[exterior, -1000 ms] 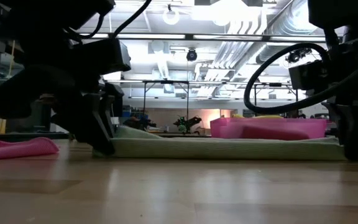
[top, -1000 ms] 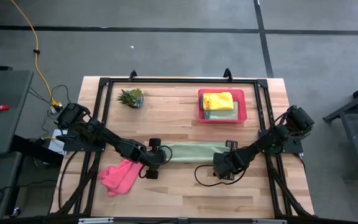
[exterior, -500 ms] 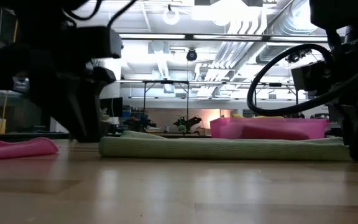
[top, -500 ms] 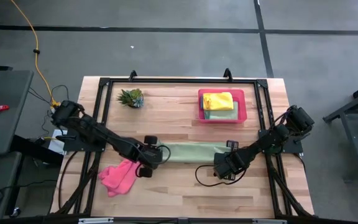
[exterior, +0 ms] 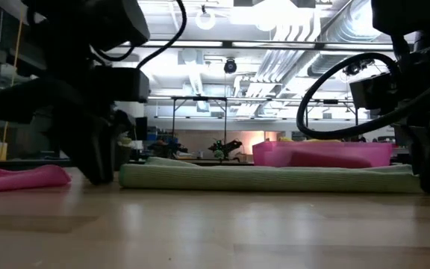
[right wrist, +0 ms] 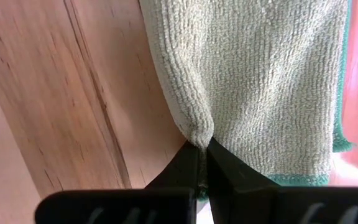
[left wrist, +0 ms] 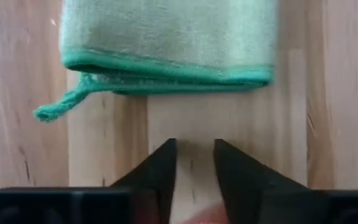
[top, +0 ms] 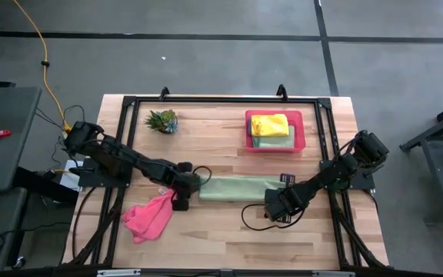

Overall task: Fold microfiber towels
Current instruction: Fold the green microfiber cloth

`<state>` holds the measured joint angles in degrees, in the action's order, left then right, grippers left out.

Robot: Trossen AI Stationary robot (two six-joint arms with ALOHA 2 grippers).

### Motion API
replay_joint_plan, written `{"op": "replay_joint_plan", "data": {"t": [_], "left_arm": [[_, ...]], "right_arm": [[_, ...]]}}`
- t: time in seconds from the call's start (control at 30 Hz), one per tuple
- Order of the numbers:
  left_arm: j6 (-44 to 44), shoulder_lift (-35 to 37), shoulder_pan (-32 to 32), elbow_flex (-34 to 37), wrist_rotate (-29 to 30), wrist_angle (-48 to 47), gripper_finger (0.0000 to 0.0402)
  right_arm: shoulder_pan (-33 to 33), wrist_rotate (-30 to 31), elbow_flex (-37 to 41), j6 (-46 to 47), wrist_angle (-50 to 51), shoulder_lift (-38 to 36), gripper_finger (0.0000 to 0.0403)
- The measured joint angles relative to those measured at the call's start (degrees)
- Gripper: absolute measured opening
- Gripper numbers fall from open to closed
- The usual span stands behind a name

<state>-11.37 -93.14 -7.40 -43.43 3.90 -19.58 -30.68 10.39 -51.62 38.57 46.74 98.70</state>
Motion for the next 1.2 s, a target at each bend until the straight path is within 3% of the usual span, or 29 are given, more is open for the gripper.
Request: {"op": "replay_joint_plan", "data": {"t": [0.13, 0.2, 0.47, 0.73, 0.9, 1.2], "left_arm": [[0.42, 0.0, 1.95, 0.33, -0.45, 3.39, 0.0025], [1.52, -0.09, 2.78, 0.31, -1.21, 4.18, 0.0007], [2.13, -3.15, 4.39, 0.12, -5.09, 5.87, 0.0003], [2.47, -3.34, 4.04, 0.26, -4.57, 8.76, 0.0], [2.54, -3.39, 4.02, 0.22, -4.61, 8.44, 0.0], [2.41, -3.45, 4.02, 0.2, -4.59, 8.23, 0.0]], "right_arm": [[0.02, 0.0, 0.0, 0.0, -0.09, 0.0, 0.0], [0.02, 0.0, 0.0, 0.02, -0.11, 0.0, 0.0], [0.02, -0.18, -0.07, 0.04, -0.13, -0.09, 0.0], [0.04, 0.19, 0.0, -0.01, -0.08, -1.13, 0.0019], [0.04, 0.24, 0.15, 0.0, -0.04, -2.84, 0.0053], [1.27, -2.3, 0.15, 6.41, 1.92, -12.88, 0.0163]]}}
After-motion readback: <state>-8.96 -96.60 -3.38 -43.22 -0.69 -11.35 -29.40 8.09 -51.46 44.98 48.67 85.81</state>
